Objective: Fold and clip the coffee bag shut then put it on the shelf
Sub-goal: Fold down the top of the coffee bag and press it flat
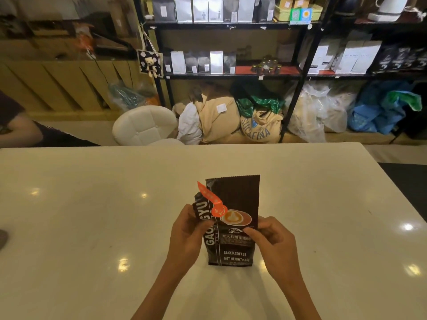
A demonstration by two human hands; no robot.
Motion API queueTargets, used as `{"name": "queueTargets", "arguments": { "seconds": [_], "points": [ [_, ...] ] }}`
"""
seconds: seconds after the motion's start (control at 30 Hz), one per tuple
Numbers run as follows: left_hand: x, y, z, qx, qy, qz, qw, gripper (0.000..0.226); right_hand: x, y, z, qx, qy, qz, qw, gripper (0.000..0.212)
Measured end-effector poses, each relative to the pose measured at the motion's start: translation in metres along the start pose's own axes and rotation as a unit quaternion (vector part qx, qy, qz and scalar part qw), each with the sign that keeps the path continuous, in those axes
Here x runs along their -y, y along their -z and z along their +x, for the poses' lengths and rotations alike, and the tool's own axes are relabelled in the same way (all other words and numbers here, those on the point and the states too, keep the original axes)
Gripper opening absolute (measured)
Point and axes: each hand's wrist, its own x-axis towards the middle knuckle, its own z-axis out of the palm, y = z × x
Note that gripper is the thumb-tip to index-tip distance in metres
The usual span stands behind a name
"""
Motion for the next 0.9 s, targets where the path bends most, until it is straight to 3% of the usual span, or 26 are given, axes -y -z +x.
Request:
{"name": "queueTargets", "arguments": {
  "seconds": [0.13, 0.27, 0.4, 0.47, 0.53, 0.7, 0.8, 0.9],
  "points": [
    [0.001, -0.003, 0.000, -0.025, -0.041, 0.034, 0.998, 0.037, -0.006, 0.002, 0.001, -0.026, 0.016, -0.015, 0.999, 0.011],
    [0.011, 0.000, -0.010, -0.047, -0.054, 0.064, 0.995, 0.025, -0.012, 0.008, -0.003, -0.010, 0.010, -0.042, 0.999, 0.040],
    [0.008, -0.004, -0.010, -0.020, 0.002, 0.026, 0.999, 0.053, -0.014, 0.015, -0.005, -0.011, -0.009, -0.037, 0.999, 0.051],
    [0.004, -0.005, -0.007, -0.009, 0.010, 0.045, 0.999, 0.035, -0.010, 0.017, -0.005, -0.028, 0.000, -0.047, 0.998, 0.054],
    [0.003, -0.004, -0.004, 0.000, 0.018, 0.053, 0.998, 0.021, -0.007, 0.017, -0.005, -0.034, 0.011, -0.055, 0.998, 0.055],
    [0.005, -0.004, -0.001, 0.002, 0.043, 0.061, 0.997, 0.048, -0.011, 0.013, -0.005, -0.042, -0.002, -0.064, 0.997, 0.039],
    [0.009, -0.002, -0.001, 0.009, 0.047, 0.048, 0.998, 0.035, -0.013, 0.013, -0.008, -0.037, -0.014, -0.056, 0.998, 0.037],
    [0.005, 0.001, 0.000, 0.007, 0.030, 0.061, 0.998, 0.041, -0.014, 0.014, -0.007, -0.043, -0.007, -0.061, 0.997, 0.032]
  ]
}}
